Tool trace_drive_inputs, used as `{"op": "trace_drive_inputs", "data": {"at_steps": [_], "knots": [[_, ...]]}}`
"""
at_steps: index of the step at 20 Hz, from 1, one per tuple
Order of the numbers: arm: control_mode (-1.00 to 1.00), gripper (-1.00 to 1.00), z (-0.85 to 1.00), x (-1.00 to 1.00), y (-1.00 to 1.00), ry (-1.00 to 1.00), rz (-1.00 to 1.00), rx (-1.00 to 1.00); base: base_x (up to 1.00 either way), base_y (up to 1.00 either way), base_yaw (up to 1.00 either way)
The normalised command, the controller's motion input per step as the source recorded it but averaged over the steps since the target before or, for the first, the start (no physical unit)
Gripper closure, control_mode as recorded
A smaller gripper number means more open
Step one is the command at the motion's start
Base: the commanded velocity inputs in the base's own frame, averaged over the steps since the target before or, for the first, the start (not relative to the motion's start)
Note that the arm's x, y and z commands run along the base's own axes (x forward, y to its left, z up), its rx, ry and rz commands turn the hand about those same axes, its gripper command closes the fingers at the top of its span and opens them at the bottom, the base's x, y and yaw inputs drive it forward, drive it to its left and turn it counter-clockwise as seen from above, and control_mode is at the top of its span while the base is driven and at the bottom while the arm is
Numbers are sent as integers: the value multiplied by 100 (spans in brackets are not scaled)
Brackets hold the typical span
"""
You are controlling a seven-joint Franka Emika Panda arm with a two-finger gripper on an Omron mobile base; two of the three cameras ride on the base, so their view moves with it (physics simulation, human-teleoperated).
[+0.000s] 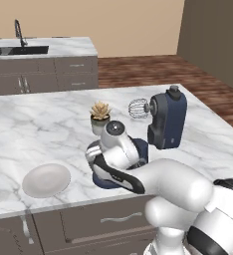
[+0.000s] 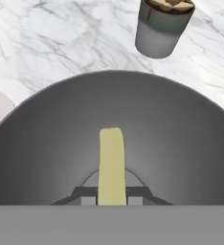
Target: Add butter and sugar cubes to the stand mixer bowl and then turn on the stand mixer to begin making frosting.
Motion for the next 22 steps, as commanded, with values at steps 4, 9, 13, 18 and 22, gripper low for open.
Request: {"op": "trace_drive_inputs", "data": {"at_steps": [4,9,13,18,22], "knots": [[-100,100,-6,-2,-23,0,0,0,0,0,0],[-100,100,-21,5,-24,0,0,0,0,0,0],[-100,100,-17,10,-4,0,0,0,0,0,0],[-100,100,-19,17,0,0,0,0,0,0,0],[-100,100,-33,3,0,0,0,0,0,0,0]]}}
